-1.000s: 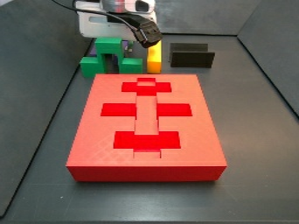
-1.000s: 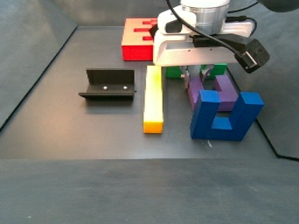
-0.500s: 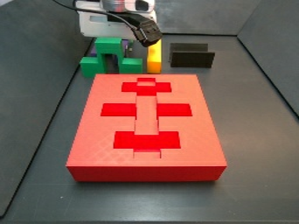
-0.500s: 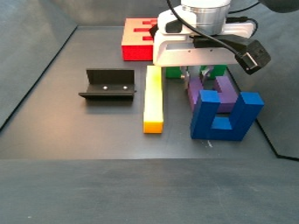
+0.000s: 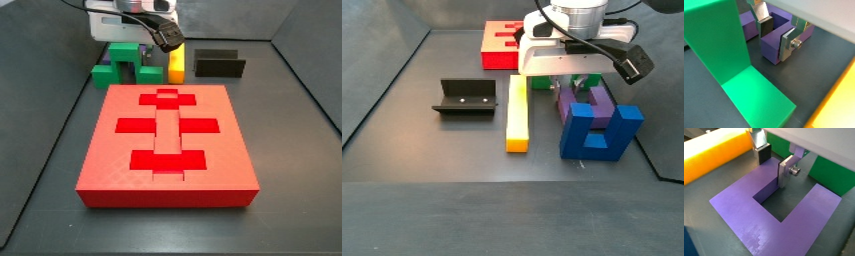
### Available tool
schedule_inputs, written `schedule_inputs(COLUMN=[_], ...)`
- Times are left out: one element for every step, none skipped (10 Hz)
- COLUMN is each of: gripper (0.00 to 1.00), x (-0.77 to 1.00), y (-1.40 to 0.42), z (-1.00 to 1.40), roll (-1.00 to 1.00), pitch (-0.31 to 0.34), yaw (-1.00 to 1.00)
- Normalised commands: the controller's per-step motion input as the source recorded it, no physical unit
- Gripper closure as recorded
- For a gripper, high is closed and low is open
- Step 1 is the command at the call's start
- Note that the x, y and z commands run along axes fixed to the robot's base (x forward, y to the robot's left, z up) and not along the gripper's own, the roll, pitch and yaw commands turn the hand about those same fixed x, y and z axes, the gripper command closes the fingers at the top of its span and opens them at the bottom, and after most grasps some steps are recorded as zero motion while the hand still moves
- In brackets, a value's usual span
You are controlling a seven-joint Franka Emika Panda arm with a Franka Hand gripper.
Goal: Pick up the purple object. Move up. Place the purple object on the fixture. Regrasp the purple object. Move to above the board. Insert the purple object.
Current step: Move up, then place the purple object on the fixture.
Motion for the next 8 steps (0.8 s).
schedule_inputs(gripper=[1.00,1.00,1.00,1.00,1.00,1.00,1.00,1.00], x=[0.00,-0.01,-0.04,-0.01,0.00,0.07,0.31,0.57], y=[0.00,0.01,0.01,0.02,0.00,0.00,0.01,0.00], z=[0.83,0.82,0.62,0.32,-0.02,0.00,0.13,0.49], roll=[0.00,0.00,0.01,0.03,0.00,-0.13,-0.45,-0.49], pitch=[0.000,0.009,0.031,0.012,0.000,0.000,0.029,0.149], yaw=[0.00,-0.03,-0.03,-0.02,0.00,0.00,-0.03,-0.05])
